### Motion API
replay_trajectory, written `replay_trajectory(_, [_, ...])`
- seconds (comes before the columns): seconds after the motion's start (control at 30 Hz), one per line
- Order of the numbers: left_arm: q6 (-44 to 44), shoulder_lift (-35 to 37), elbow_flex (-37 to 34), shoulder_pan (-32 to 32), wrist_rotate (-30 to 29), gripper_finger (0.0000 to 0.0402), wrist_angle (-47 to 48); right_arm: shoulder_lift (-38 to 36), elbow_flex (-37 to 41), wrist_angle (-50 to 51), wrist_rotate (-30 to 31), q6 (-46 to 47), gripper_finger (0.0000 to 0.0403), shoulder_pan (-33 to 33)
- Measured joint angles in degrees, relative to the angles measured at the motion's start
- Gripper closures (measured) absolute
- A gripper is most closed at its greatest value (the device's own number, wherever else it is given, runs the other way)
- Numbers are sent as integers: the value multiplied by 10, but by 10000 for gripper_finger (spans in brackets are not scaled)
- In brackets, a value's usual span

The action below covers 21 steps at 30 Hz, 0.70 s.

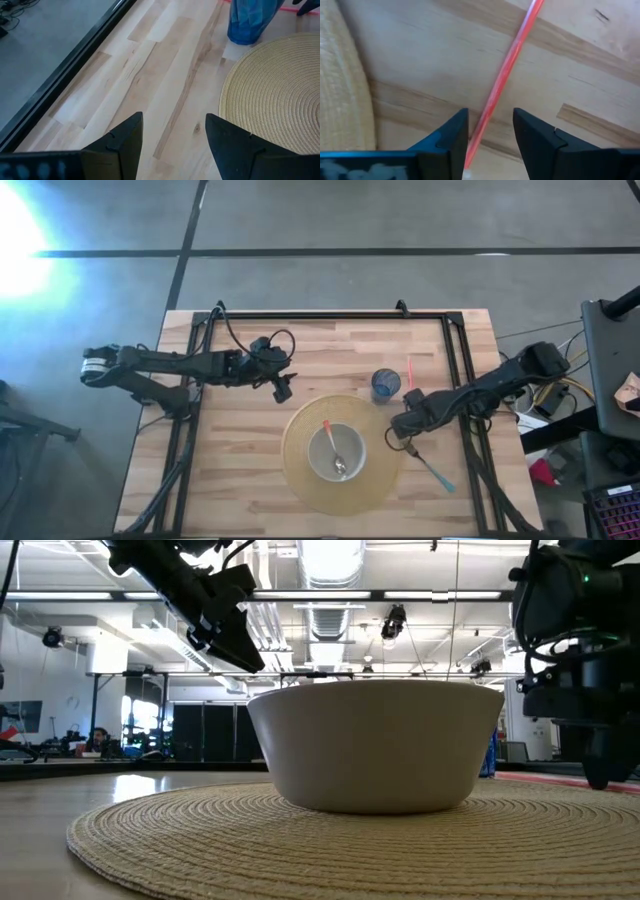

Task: Pick & Place Utensil
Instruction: Put the red straw into the blue cup

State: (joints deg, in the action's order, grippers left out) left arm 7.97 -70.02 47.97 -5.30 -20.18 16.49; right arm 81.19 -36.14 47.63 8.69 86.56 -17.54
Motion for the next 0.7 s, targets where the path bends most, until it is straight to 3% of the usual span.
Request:
replay_trajectory(0.3, [0, 0, 0, 0, 0, 193, 0, 13, -2, -3, -11, 3, 292, 4])
replay_trajectory(0.7, [-4, 0, 0, 0, 0, 193, 0, 14, -1, 17, -11, 31, 378, 3])
